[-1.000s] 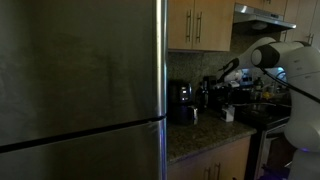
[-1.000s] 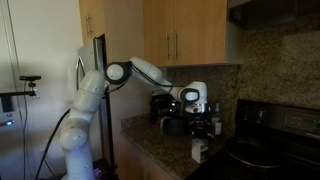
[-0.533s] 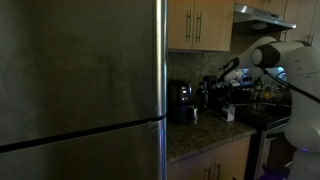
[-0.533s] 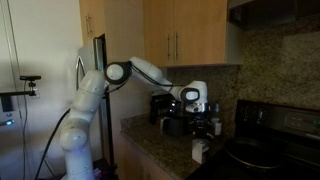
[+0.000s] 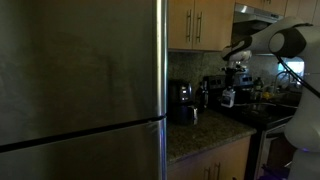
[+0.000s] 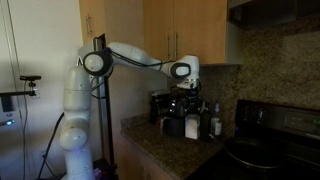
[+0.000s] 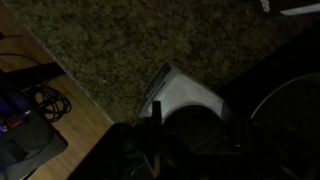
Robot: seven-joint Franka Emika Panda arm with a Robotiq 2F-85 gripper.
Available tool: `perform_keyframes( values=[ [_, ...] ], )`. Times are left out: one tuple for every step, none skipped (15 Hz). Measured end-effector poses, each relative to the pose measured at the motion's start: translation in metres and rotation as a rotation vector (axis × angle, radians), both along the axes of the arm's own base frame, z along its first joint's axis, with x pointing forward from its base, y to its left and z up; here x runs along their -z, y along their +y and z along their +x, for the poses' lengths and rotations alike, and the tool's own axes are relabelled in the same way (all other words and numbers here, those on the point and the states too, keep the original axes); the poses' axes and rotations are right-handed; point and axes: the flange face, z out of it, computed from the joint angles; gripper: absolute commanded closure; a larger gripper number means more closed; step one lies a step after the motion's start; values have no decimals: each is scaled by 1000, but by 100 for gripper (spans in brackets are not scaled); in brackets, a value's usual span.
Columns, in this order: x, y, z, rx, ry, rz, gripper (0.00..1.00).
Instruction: Move the jar to the back of the counter
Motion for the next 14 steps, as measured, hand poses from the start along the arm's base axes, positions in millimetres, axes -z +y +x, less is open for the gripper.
perform_keyframes(
  values=[
    [-15, 11, -10, -53, 0, 11, 69],
    [-29, 24, -21, -105, 0, 22, 69],
    [-41, 41, -31, -158, -3, 30, 69],
    [-53, 60, -42, -213, -8, 37, 69],
    [-64, 80, -53, -266, -15, 43, 44],
    [-74, 96, -62, -319, -32, 49, 44],
    [-81, 106, -69, -354, -47, 49, 44],
    [-85, 109, -73, -371, -55, 49, 19],
    [-84, 109, -75, -378, -55, 50, 17],
    [-84, 108, -75, -377, -54, 49, 11],
    [-82, 105, -75, -362, -42, 25, 2],
    [-79, 99, -74, -331, -18, -19, 0],
    [-74, 90, -74, -292, 7, -63, 0],
    [-67, 80, -72, -245, 26, -99, 0]
  ],
)
